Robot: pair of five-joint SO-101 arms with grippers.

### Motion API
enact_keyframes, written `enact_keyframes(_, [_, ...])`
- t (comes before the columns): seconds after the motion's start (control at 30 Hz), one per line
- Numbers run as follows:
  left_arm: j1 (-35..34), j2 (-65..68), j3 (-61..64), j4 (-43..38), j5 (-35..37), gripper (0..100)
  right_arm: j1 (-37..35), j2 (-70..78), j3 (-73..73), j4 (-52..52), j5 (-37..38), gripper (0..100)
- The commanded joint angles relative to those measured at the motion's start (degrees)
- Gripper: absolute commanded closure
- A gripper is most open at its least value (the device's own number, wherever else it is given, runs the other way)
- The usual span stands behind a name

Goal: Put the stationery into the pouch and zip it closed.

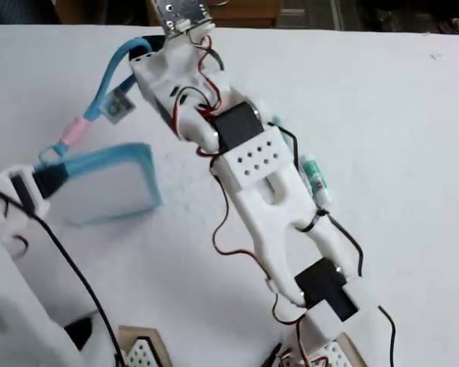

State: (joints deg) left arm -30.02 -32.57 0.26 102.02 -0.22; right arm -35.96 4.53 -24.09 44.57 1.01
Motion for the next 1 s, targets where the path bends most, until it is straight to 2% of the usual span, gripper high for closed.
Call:
enact_keyframes(0.0, [0.4, 10.4, -2.6, 0.4, -1.1, 69, -0.1, -0.7, -2.5, 0.1, -0.4, 98.1])
enact_keyframes(0.07, [0.4, 11.6, -4.5, 0.4, -3.1, 73, 0.0, -0.7, -2.5, 0.1, -0.4, 98.1])
enact_keyframes(0.2, [0.6, 12.9, -6.7, -0.1, -5.4, 87, 1.9, -0.7, -2.3, 0.2, -0.4, 98.1])
enact_keyframes(0.43, [2.8, 19.6, -9.1, -0.1, -6.7, 98, 6.5, -2.9, -2.5, 6.4, -0.5, 98.1])
enact_keyframes(0.57, [2.9, 24.0, -12.5, -0.1, -6.6, 98, 11.8, -6.4, -2.4, 8.8, -0.4, 98.1])
enact_keyframes(0.7, [3.0, 26.2, -16.2, 0.2, -4.5, 98, 20.3, -8.6, -2.2, 12.3, -0.3, 98.1])
enact_keyframes(0.97, [8.1, 26.3, -17.0, 0.3, -4.4, 98, 30.8, -11.6, -2.2, 15.2, -0.3, 98.1])
